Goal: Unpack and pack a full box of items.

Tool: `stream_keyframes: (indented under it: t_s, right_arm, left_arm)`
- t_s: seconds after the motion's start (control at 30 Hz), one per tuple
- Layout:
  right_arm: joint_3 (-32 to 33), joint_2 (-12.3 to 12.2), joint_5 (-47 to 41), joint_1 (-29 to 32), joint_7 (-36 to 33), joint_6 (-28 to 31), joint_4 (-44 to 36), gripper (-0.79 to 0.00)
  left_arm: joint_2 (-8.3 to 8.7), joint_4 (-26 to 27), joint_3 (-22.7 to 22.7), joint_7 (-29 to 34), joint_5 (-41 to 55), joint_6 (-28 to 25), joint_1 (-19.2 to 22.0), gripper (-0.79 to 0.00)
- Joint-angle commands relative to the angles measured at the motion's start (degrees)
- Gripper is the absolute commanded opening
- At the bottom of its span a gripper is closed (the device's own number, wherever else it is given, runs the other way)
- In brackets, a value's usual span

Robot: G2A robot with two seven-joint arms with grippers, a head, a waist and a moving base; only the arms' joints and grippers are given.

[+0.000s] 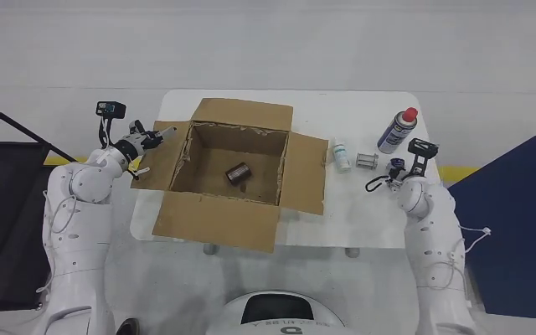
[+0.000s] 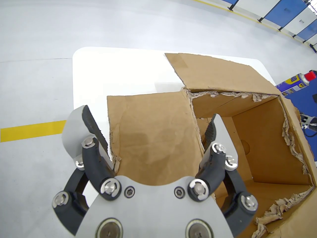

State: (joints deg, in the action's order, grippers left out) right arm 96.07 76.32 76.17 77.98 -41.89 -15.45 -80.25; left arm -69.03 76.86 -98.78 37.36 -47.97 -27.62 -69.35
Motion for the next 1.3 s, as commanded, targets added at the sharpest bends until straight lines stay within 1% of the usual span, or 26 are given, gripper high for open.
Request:
stream_keyframes:
  t_s: [0.0,0.03,0.07,0.1,0.13,0.33,0.43,0.53,0.63,0.73,0.8,0.87,0.9,0.93,1.0,1.13,1.23,1.27]
  right_arm:
    - [-0.55,-0.08,2.17,-0.16,-0.96,-0.78,0.44,-0.419]
    - [-0.80,-0.05,2.12,-0.33,-1.27,-0.79,0.43,-0.459]
    - [-0.77,-0.05,1.93,-0.31,-1.44,-0.84,0.27,-0.520]
    - [-0.62,-0.07,1.98,-0.21,-1.37,-1.04,-0.10,-0.606]
    - [-0.44,-0.07,1.65,0.01,-1.19,-1.17,-0.61,-0.785]
    - [1.46,-0.04,-1.51,1.83,1.39,-2.32,-3.74,-0.785]
    - [3.97,0.07,-7.39,3.15,3.75,-2.03,-6.39,-0.785]
    - [8.00,0.27,-19.82,5.64,7.28,3.20,-10.14,-0.785]
    - [12.02,0.43,-33.29,7.86,9.63,10.32,-12.24,-0.785]
    - [14.00,0.64,-46.27,10.69,8.95,18.17,-15.26,-0.785]
    - [14.33,0.66,-57.77,12.43,3.08,24.50,-17.29,-0.785]
    - [15.06,0.41,-63.74,13.95,-2.22,26.57,-20.40,-0.785]
    - [14.20,0.33,-65.65,14.61,-5.24,27.11,-22.31,-0.785]
    - [13.27,0.20,-66.39,15.09,-7.89,27.40,-24.32,-0.785]
    - [10.56,0.03,-64.21,15.62,-10.20,26.93,-28.00,-0.785]
    - [3.15,-0.01,-56.95,14.57,-9.67,24.34,-32.01,-0.785]
    - [-0.56,-0.04,-55.45,13.81,-9.57,22.76,-33.00,-0.785]
    - [-0.56,-0.04,-55.45,13.81,-9.57,22.76,-33.00,-0.785]
  left_arm:
    - [0.00,0.00,0.00,0.00,0.00,0.00,0.00,0.000]
    - [0.00,0.00,0.00,0.00,0.00,0.00,0.00,0.000]
    - [0.00,0.00,0.00,0.00,0.00,0.00,0.00,0.000]
    - [0.00,0.00,0.00,0.00,0.00,0.00,0.00,0.000]
    - [0.00,0.00,0.00,0.00,0.00,0.00,0.00,0.000]
    - [0.00,0.00,0.00,0.00,0.00,0.00,0.00,0.000]
    - [0.00,0.00,0.00,0.00,0.00,0.00,0.00,0.000]
    - [0.00,0.00,0.00,0.00,0.00,0.00,0.00,0.000]
    - [0.00,0.00,0.00,0.00,0.00,0.00,0.00,0.000]
    - [0.00,0.00,0.00,0.00,0.00,0.00,0.00,0.000]
    - [0.00,0.00,0.00,0.00,0.00,0.00,0.00,0.000]
    - [0.00,0.00,0.00,0.00,0.00,0.00,0.00,0.000]
    - [0.00,0.00,0.00,0.00,0.00,0.00,0.00,0.000]
    - [0.00,0.00,0.00,0.00,0.00,0.00,0.00,0.000]
    - [0.00,0.00,0.00,0.00,0.00,0.00,0.00,0.000]
    - [0.00,0.00,0.00,0.00,0.00,0.00,0.00,0.000]
    - [0.00,0.00,0.00,0.00,0.00,0.00,0.00,0.000]
    - [0.00,0.00,0.00,0.00,0.00,0.00,0.00,0.000]
